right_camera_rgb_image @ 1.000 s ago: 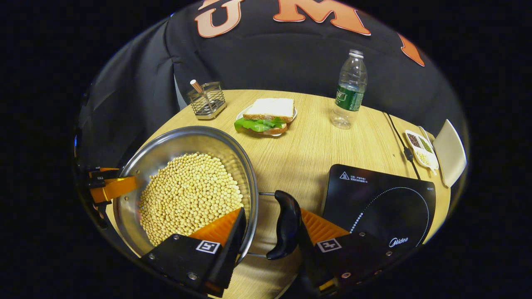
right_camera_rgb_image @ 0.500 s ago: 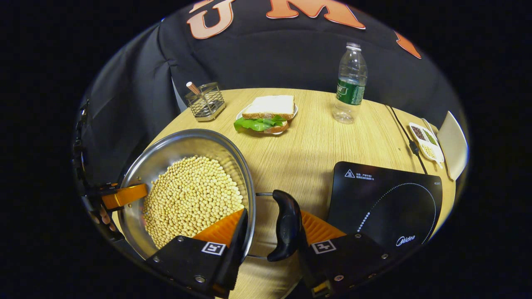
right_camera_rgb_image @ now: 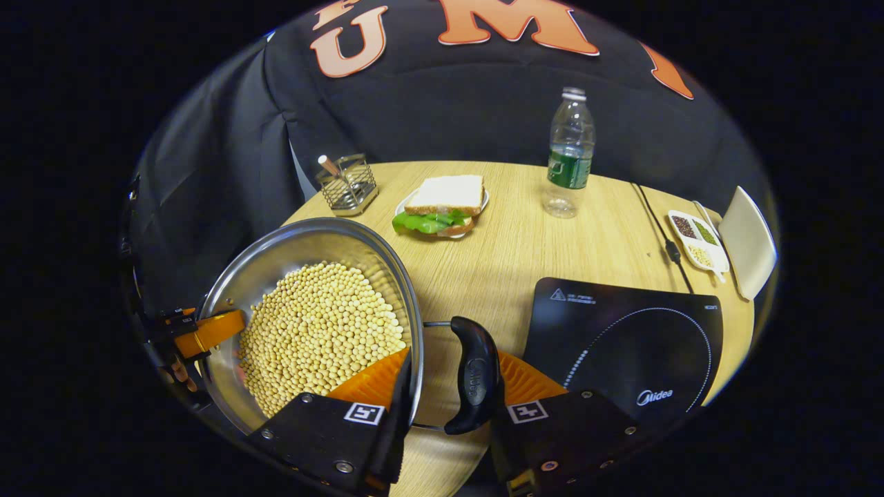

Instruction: First push the handle of the pot to place it horizontally, then grasp the pot with both hands and set it on the induction cooktop.

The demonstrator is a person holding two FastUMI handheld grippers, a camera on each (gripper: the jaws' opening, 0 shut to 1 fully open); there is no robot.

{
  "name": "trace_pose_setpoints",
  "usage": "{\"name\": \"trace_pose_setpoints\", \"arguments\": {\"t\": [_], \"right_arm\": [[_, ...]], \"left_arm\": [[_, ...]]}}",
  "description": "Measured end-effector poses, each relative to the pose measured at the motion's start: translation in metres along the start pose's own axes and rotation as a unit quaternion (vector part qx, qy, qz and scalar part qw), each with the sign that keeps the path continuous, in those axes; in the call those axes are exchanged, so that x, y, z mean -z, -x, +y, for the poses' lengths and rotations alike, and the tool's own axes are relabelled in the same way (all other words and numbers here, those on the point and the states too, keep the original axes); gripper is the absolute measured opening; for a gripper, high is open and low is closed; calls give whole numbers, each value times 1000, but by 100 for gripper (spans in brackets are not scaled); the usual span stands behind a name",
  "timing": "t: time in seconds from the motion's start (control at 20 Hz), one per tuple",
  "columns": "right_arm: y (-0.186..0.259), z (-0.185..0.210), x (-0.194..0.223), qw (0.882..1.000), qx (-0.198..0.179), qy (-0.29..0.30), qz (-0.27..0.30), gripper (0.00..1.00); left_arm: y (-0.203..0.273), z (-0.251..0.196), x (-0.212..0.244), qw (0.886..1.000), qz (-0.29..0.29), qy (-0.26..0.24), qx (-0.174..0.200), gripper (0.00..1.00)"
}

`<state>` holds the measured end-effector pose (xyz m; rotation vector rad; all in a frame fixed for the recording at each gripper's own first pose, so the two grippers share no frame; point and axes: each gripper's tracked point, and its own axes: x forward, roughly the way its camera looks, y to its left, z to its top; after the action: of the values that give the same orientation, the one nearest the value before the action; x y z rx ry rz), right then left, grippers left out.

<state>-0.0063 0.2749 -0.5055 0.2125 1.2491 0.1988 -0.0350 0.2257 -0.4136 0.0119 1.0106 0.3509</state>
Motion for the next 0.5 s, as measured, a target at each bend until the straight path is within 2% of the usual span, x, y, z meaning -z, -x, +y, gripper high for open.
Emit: {"name": "trace_pose_setpoints", "arguments": {"t": [0.1, 0.15, 0.2, 0.5], "right_arm": [[19, -10, -9, 1000, 4, -3, -17, 51], [30, -14, -13, 1000, 9, -5, -25, 46], [40, -20, -17, 999, 13, -6, -31, 50], [76, -63, -26, 997, 37, -25, -57, 50]], "left_arm": [[17, -18, -16, 1000, -15, -8, 6, 59], [23, -26, -22, 1000, -21, -10, 11, 59], [27, -35, -27, 999, -25, -14, 16, 58], [49, -92, -46, 997, -47, -38, 41, 58]]}}
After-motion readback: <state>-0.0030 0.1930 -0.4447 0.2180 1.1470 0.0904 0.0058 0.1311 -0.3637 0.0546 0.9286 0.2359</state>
